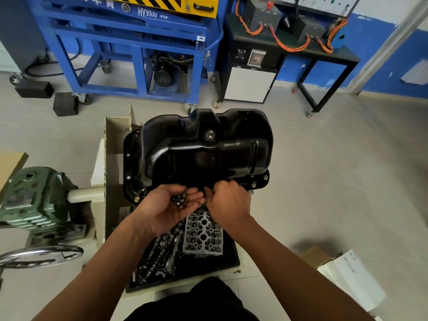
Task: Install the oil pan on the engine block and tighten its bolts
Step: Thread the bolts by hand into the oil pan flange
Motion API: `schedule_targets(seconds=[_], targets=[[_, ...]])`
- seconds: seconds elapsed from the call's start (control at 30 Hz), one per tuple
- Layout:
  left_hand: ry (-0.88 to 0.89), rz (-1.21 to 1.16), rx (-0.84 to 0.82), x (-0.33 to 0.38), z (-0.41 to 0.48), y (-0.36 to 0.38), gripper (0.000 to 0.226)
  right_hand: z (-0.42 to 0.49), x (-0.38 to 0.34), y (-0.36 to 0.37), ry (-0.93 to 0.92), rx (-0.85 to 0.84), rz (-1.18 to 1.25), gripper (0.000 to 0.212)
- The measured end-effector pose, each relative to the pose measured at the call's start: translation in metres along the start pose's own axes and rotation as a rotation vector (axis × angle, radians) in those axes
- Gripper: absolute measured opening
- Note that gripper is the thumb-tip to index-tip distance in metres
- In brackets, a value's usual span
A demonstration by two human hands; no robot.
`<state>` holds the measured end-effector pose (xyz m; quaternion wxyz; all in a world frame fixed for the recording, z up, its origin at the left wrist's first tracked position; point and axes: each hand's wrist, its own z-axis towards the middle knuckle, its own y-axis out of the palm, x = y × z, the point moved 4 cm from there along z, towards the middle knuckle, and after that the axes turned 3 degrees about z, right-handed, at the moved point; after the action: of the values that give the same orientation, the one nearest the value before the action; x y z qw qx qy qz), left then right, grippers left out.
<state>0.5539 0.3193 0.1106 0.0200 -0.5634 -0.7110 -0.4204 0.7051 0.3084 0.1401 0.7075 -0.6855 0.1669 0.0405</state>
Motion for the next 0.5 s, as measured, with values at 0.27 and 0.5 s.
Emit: schedule_targets(seconds=[0.27,0.5], targets=[[0.092,0.034,0.02,-0.002,-0.003,-0.002,0.03,-0.023,-0.03,-0.018,-0.337,0.099,0.479,0.01],[0.103,0.168,0.089,-0.005,-0.013,-0.004,0.028,-0.025,-0.035,-0.001,-0.333,-0.065,0.453,0.016]])
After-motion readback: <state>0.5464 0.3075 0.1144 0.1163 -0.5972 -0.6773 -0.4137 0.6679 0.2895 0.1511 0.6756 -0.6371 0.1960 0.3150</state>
